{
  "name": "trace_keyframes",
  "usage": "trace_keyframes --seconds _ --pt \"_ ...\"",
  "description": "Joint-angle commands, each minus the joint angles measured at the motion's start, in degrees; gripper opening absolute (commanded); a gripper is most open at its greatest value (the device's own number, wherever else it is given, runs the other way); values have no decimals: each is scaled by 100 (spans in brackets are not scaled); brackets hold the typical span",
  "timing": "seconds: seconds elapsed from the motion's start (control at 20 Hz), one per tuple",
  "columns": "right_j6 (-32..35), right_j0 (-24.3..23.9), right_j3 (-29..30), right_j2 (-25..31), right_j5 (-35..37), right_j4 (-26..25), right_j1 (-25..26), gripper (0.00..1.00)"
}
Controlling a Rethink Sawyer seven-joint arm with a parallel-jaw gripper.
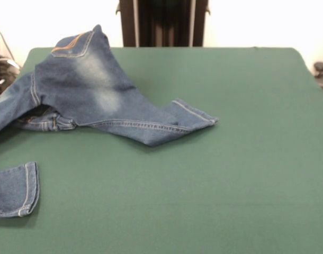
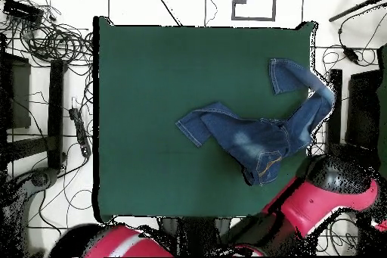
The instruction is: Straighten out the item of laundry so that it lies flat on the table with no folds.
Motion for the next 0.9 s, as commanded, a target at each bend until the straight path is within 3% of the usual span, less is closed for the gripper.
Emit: trace_keyframes --seconds 0.05,0.9 --pt "-1770 -397 857 1787 1398 -606 -687 100" --pt "559 -762 910 1152 2639 -3148 -315 100"
